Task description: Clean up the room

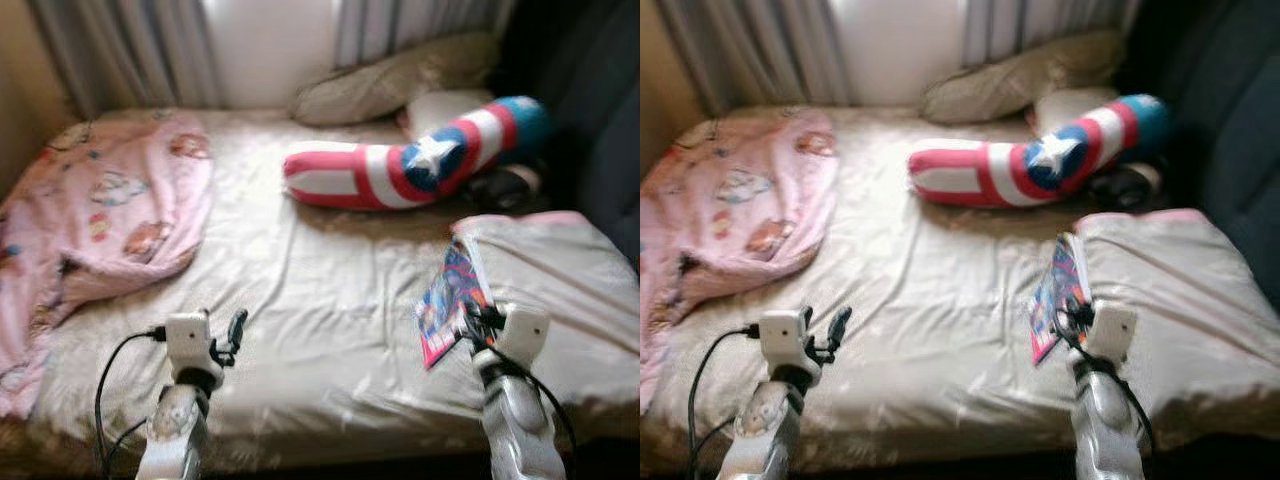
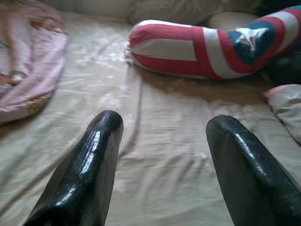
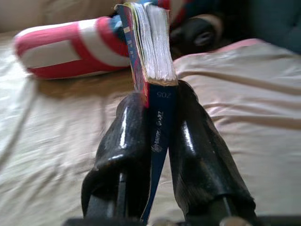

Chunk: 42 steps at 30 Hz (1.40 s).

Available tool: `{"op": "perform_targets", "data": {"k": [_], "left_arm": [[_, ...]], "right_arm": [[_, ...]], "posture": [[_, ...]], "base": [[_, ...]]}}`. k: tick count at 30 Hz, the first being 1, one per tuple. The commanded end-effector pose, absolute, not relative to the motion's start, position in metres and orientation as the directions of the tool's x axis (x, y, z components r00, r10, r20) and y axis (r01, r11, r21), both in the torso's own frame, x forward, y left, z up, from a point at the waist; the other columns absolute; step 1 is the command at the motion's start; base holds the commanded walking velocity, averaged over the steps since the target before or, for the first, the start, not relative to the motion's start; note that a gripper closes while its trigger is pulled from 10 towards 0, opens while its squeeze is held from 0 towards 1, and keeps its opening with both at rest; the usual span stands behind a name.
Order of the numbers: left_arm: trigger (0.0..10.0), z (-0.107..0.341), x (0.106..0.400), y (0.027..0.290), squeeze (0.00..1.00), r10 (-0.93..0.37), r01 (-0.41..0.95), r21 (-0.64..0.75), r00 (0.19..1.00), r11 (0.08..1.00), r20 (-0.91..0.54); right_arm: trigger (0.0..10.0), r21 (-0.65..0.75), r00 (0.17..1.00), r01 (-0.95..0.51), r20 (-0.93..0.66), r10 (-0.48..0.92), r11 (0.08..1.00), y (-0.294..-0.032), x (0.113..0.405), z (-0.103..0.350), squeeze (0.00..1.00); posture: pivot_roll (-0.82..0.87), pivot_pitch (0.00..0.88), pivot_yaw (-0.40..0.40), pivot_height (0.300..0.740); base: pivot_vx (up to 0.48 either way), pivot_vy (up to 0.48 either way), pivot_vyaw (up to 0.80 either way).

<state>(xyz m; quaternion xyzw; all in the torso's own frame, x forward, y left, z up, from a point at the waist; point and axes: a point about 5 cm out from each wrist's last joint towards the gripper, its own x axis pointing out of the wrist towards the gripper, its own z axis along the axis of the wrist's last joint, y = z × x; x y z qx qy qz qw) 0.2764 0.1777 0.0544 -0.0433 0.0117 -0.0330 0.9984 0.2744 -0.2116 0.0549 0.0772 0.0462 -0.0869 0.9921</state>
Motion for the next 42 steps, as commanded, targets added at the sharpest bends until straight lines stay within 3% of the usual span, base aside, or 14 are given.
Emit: {"op": "perform_targets", "data": {"k": [1,16,36,42], "left_arm": [[10.0,0.0532,0.2745,0.1822,0.00,-0.060,0.058,-0.076,0.998,0.995,-0.033],[10.0,0.0528,0.2731,0.1816,0.00,-0.065,0.062,-0.073,0.997,0.995,-0.033],[10.0,0.0535,0.2697,0.1815,0.00,-0.061,0.058,-0.079,0.998,0.995,-0.027],[10.0,0.0535,0.2696,0.1822,0.00,-0.062,0.059,-0.076,0.998,0.995,-0.032]], "right_arm": [[10.0,0.166,0.986,0.160,-0.066,-0.151,0.973,-0.2043,0.2803,0.0611,0.00],[10.0,0.165,0.985,0.168,-0.065,-0.159,0.972,-0.2045,0.2846,0.0605,0.00],[10.0,0.156,0.981,0.188,-0.073,-0.178,0.970,-0.2074,0.2855,0.0585,0.00],[10.0,0.161,0.984,0.173,-0.080,-0.162,0.972,-0.2041,0.2851,0.0563,0.00]], "posture": [[0.02,0.076,-0.040,0.740],[0.02,0.064,-0.039,0.740],[0.02,0.083,-0.038,0.740],[0.02,0.091,-0.034,0.705]], "base": [[0.304,0.000,0.00],[0.282,0.000,0.00],[0.000,0.000,0.00],[0.000,0.000,0.00]]}}
